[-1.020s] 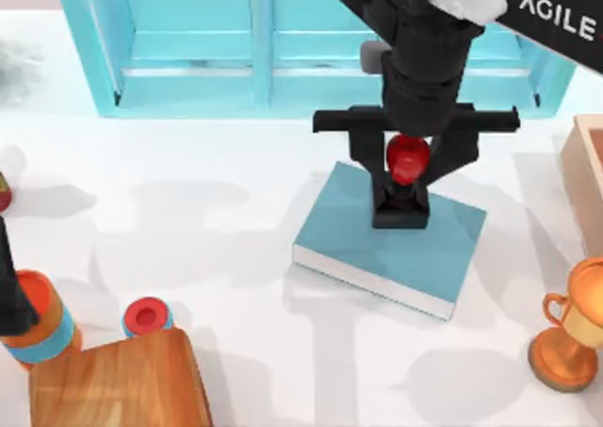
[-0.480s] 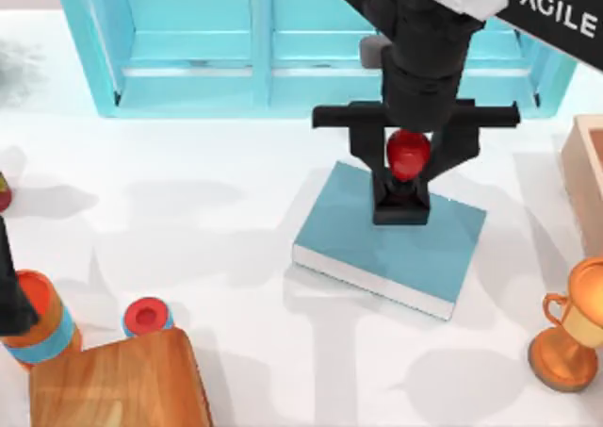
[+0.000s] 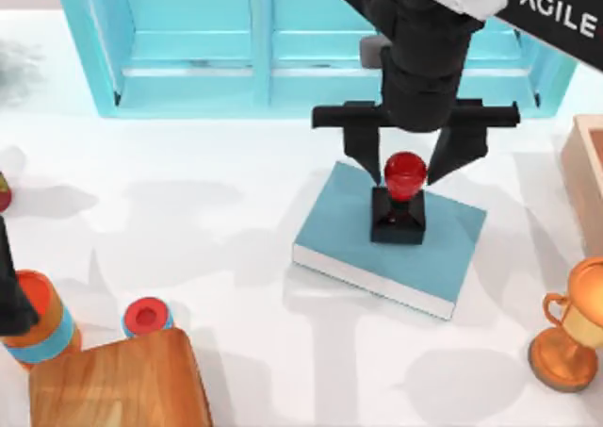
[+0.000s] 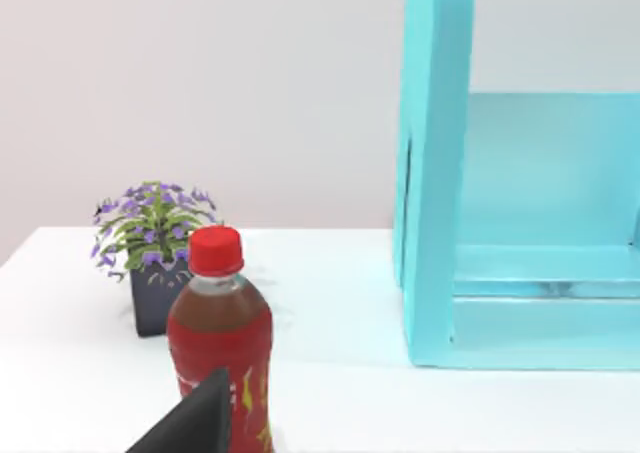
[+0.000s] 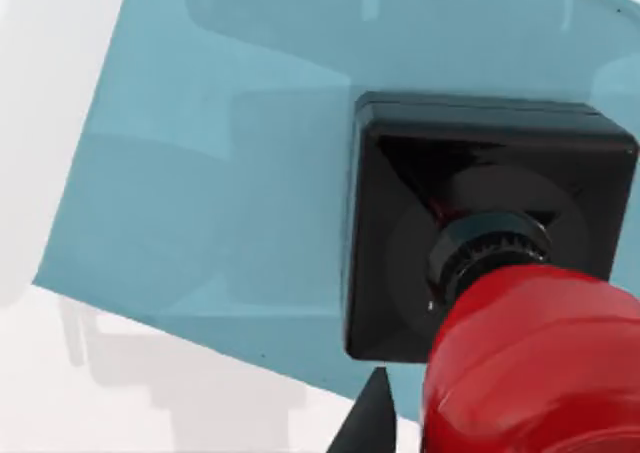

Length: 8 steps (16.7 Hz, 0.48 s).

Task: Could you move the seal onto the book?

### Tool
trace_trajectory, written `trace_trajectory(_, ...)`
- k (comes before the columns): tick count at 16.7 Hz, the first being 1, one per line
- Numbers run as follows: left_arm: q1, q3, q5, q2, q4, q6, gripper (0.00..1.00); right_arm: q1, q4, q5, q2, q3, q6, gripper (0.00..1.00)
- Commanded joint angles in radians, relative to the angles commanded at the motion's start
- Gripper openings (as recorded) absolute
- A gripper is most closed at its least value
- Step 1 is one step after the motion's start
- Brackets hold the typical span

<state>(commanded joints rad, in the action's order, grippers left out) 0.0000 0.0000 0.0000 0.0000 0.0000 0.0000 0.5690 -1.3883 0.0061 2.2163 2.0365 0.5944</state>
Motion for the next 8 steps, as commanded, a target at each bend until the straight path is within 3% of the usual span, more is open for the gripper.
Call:
trace_trajectory(3,0.000,0.000,0.000,0.000,0.000,0.000,1.00,0.000,0.000,0.000,0.000,0.000,0.000,0.98)
trace_trajectory(8,0.000,0.000,0.000,0.000,0.000,0.000,1.00,0.000,0.000,0.000,0.000,0.000,0.000,1.00)
